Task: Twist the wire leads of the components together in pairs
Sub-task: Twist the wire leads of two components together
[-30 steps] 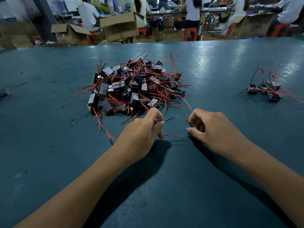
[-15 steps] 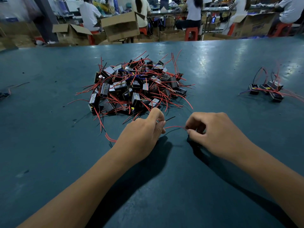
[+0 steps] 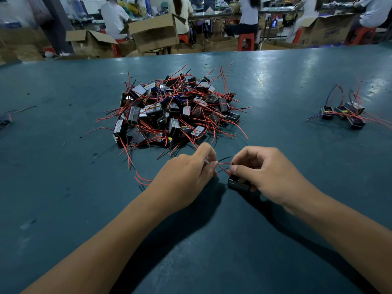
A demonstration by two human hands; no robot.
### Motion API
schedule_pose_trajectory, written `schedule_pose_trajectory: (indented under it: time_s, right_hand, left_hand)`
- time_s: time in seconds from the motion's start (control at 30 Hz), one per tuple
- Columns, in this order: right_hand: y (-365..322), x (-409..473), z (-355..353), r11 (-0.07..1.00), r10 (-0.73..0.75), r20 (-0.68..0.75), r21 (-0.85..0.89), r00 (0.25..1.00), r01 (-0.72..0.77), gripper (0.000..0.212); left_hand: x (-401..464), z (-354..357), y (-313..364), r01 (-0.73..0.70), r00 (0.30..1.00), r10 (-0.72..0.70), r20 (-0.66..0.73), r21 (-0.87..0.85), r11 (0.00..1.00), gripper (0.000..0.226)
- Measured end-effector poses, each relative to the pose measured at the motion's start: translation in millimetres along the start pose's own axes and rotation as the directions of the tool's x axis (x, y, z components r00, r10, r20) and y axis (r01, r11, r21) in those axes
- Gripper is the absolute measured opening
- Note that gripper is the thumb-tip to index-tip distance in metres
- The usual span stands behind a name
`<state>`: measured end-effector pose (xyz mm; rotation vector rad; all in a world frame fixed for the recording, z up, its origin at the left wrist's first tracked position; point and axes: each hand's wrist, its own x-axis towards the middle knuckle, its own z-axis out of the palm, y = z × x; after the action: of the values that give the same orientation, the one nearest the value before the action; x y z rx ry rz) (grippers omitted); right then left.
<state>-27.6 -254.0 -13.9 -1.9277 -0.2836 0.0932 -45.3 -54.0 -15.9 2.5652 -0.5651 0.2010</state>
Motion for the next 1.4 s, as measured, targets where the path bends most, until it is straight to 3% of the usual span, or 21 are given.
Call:
schedule_pose_trajectory:
  time_s: [0.23,0.3,0.43,0.5,0.67,0.8,0.93,1.2,1.4]
  right_hand:
    - [2,0,1,1.000,0.014,-0.017,0.025,1.000,-0.013,0.009]
    - [3,0,1,0.999,-0.023,-0.042,-0.041,0.999,0.021,0.010]
    - [0,-2,-3,0.934,-0.182,-0.140,-0.334,0.973,0.126,0.014]
    - [0,-2,-4,0.920,-0.205,-0.149,-0.368,0.967,0.138,0.016]
    - [2,-1,-4,0.945,-0.152,-0.134,-0.311,0.979,0.104,0.015]
    - [3,2,-5,0.985,-0.065,-0.074,-0.165,0.995,0.052,0.013]
    - [2,2,-4,0.985,-0.096,0.015,-0.142,0.995,0.098,0.013]
    - [-1,1,-7,0.994,-0.074,0.124,-0.065,0.989,0.083,0.010]
    - [-4,1,-11,0.995,-0.070,0.209,-0.060,0.975,0.085,0.007]
  left_hand:
    - [-1,0,-2,-0.001,0.999,0.003,-0.041,0.048,0.999,0.010]
    - [-1,-1,-3,-0.002,0.999,0.005,-0.048,0.064,0.998,0.010]
    - [-1,0,-2,-0.017,0.998,0.022,-0.055,0.087,0.996,0.012]
    - [-2,0,-2,-0.023,0.998,0.028,-0.063,0.075,0.997,0.010]
    - [-1,0,-1,-0.061,0.997,0.058,-0.052,-0.052,0.997,0.017]
    - [-1,0,0,-0.116,0.993,0.115,-0.012,-0.069,0.991,0.009]
    - [-1,-2,0,-0.143,0.989,0.147,0.009,-0.151,0.978,0.007]
    - [0,-2,-1,-0.087,0.995,0.097,0.022,-0.292,0.952,0.006]
    - [-1,-1,-1,-0.055,0.998,0.062,0.014,-0.304,0.951,0.005]
